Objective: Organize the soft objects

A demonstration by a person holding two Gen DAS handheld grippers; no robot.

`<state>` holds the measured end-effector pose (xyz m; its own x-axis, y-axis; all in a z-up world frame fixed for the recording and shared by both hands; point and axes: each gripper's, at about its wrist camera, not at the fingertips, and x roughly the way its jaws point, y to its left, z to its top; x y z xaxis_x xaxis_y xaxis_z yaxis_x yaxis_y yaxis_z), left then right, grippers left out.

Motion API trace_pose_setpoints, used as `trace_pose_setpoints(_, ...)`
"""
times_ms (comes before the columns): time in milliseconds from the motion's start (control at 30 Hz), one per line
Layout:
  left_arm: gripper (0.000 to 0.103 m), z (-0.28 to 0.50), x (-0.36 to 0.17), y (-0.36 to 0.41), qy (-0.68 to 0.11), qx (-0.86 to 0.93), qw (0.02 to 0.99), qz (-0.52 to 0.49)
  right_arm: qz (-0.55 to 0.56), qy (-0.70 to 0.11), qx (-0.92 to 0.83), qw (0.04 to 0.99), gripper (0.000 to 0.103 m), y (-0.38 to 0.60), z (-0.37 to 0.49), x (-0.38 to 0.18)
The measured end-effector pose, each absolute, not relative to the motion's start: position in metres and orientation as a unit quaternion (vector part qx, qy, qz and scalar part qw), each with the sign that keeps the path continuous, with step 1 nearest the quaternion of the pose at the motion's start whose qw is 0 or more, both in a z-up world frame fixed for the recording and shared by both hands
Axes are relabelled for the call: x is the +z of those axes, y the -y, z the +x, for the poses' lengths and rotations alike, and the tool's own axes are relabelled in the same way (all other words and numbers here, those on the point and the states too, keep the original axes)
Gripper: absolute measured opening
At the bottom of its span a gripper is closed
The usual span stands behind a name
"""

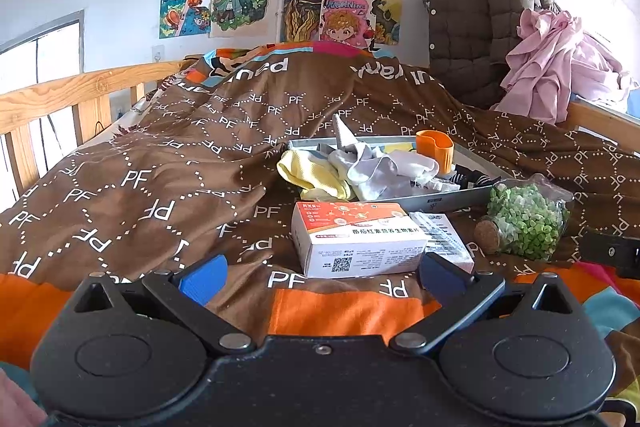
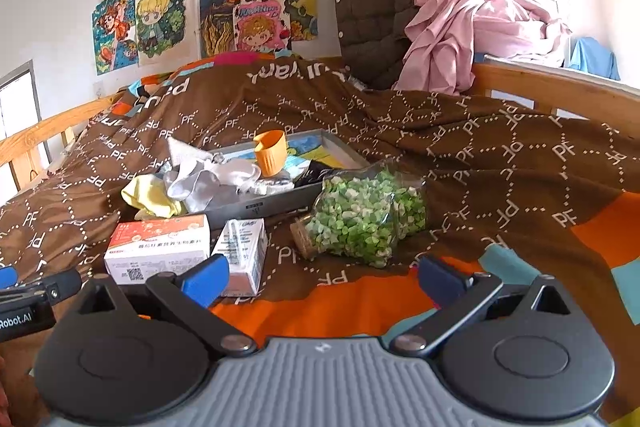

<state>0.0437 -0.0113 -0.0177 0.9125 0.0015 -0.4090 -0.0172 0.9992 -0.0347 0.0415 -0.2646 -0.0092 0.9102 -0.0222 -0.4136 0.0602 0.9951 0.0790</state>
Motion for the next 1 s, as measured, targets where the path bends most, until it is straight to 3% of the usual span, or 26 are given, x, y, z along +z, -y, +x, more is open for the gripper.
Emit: trace_pose_setpoints(1000, 0.102, 0.0461, -0.0191, 0.0116, -0.217, 0.008, 0.976, -0.019, 0.038, -0.215, -0.020, 0.976, 0.103, 0.2631, 0.0431, -0.0100)
